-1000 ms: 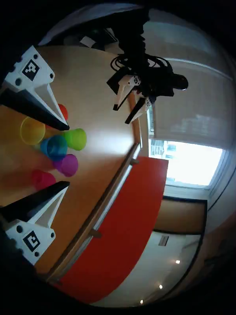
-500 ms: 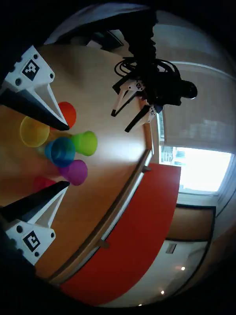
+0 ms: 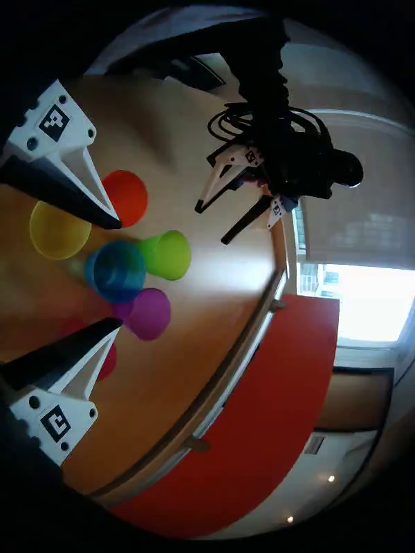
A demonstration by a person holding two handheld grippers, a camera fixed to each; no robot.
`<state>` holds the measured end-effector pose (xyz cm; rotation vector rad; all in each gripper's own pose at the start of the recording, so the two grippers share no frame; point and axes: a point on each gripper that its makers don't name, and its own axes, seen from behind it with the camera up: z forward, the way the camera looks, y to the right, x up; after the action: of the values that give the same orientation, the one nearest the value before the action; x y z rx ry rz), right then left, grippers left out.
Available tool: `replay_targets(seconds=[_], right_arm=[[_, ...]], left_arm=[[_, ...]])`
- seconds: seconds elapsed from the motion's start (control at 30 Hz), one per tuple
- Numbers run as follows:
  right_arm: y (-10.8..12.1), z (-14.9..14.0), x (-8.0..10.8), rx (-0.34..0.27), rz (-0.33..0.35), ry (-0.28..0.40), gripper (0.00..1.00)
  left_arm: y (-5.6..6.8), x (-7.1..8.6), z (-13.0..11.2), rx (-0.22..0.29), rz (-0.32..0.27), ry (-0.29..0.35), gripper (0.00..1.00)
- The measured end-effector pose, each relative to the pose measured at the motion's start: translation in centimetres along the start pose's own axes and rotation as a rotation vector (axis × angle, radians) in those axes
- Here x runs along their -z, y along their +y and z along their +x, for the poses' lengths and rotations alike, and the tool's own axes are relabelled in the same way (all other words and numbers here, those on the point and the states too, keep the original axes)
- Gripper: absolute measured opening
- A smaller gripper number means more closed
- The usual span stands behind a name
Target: Pour water
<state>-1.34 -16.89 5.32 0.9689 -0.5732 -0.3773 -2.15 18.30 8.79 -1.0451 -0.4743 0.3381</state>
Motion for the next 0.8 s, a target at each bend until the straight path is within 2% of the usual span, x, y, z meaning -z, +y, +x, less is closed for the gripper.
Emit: replay_targets(seconds=[0.4, 0.8], right_arm=[[0.1, -1.4, -2.0, 0.004, 0.02, -0.041, 1.0], [0.1, -2.4, -3.1, 0.012, 0.033, -0.074, 1.0]], left_arm=[[0.2, -2.0, -0.8, -0.019, -0.045, -0.038, 0.86], [1.2, -3.3, -1.5, -0.037, -0.087, -0.072, 0.86]])
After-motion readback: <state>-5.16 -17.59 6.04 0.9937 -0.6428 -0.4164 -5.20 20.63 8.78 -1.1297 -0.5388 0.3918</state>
